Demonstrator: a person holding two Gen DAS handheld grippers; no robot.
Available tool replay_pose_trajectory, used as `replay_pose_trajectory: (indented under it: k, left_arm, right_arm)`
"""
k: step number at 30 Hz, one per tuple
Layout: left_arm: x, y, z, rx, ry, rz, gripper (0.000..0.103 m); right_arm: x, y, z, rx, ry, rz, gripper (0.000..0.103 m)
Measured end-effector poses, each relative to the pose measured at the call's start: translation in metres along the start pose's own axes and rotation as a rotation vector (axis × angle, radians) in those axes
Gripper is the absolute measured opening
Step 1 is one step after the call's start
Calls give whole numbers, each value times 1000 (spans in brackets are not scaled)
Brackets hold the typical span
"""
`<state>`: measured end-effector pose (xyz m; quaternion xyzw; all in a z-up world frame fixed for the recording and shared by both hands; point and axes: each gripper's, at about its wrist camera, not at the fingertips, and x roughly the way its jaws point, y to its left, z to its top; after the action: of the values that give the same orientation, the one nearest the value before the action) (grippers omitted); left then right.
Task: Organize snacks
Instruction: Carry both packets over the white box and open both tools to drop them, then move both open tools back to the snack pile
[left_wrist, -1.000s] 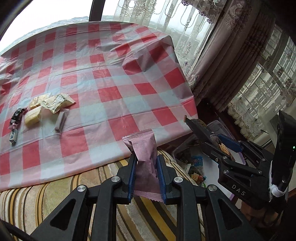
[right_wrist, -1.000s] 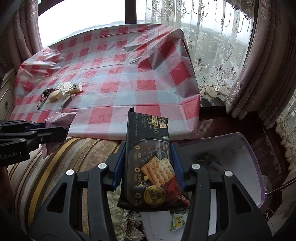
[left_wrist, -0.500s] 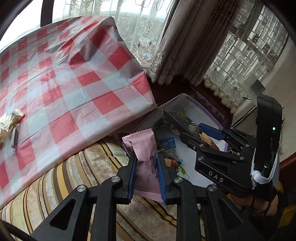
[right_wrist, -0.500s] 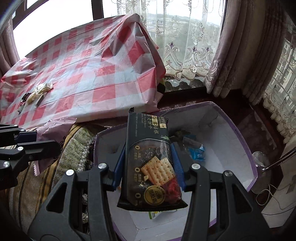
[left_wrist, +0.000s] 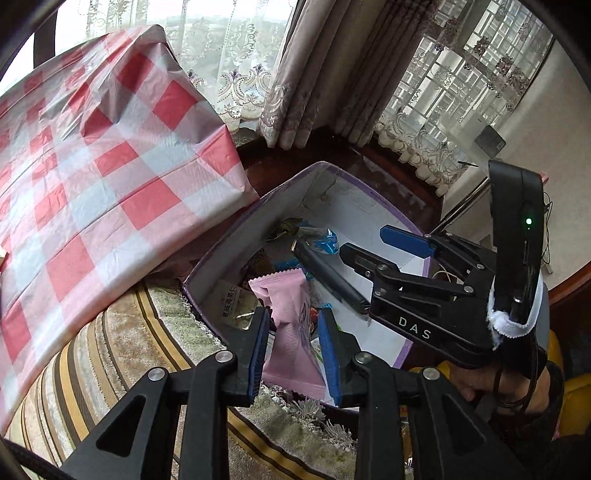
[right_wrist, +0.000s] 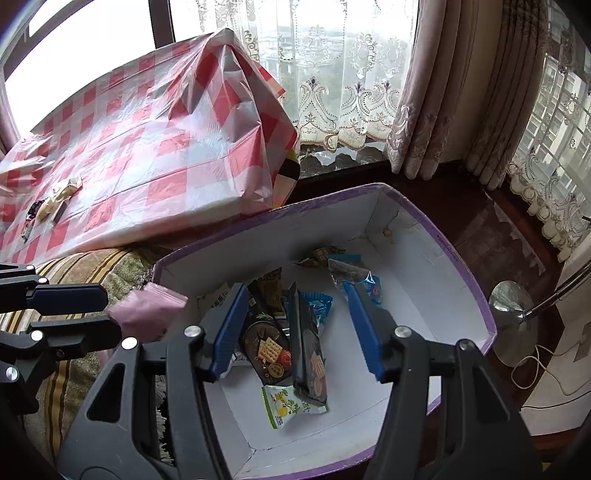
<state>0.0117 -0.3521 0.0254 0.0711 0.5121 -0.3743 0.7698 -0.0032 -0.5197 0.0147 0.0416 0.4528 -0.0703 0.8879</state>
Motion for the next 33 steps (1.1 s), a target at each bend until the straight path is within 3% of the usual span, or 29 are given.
replay_pose_trajectory:
  k: [3, 14, 22, 33]
  left_arm:
    - [-3, 5, 0, -27, -12, -4, 40]
    - [-33, 51, -12, -177, -93, 66, 41]
    - [-74, 111, -35, -328, -180, 132, 41]
    - [-134, 202, -91, -567, -294, 206, 41]
  right_arm:
    - [-2, 3, 2, 0, -5, 10, 69]
    - [-14, 31, 12, -36, -29, 83, 69]
    - [-25, 67, 27, -93, -46, 146, 70]
    - [-29, 130, 47, -162, -41, 251, 70]
